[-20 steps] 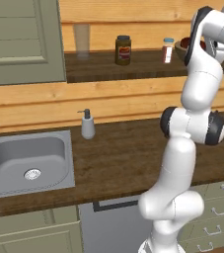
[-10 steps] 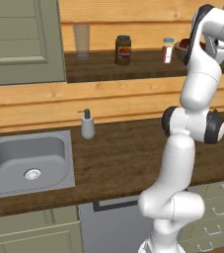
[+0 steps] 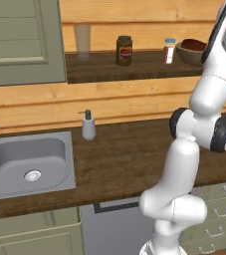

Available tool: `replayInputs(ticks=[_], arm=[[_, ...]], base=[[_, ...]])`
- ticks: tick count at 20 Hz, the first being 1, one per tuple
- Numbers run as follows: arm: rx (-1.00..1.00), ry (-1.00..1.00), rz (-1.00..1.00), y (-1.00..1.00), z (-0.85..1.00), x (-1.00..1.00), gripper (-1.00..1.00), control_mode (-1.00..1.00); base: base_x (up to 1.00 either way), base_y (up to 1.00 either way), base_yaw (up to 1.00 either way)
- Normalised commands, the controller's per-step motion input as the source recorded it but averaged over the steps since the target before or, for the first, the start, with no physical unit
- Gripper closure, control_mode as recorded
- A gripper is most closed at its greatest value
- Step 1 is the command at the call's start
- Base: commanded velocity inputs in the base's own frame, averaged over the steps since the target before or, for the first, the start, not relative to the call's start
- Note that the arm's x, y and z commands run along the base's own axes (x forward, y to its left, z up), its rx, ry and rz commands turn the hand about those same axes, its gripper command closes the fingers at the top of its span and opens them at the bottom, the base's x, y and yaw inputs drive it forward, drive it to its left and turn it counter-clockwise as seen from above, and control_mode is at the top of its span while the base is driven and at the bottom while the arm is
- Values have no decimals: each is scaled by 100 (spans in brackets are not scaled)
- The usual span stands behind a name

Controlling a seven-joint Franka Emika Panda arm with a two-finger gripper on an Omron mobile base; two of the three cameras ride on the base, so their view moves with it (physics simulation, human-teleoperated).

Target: Pick up the bowls on the counter and stack them on top of one another in the open cabinet. Place the smaller bowl on top of the larger bowl.

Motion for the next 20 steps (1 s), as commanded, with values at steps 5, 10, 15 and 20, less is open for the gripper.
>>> replayInputs(ticks=[5, 10, 15, 20], arm=[[-6, -28, 0, 0, -84, -99, -100, -100], [-11, -15, 0, 12, -89, -55, -100, -100], [-9, -1, 0, 47, -96, -5, -100, -100], [-9, 0, 16, 75, -28, -2, -100, -100]], base=[[0, 0, 0], [0, 0, 0], [0, 0, 0], [0, 0, 0]])
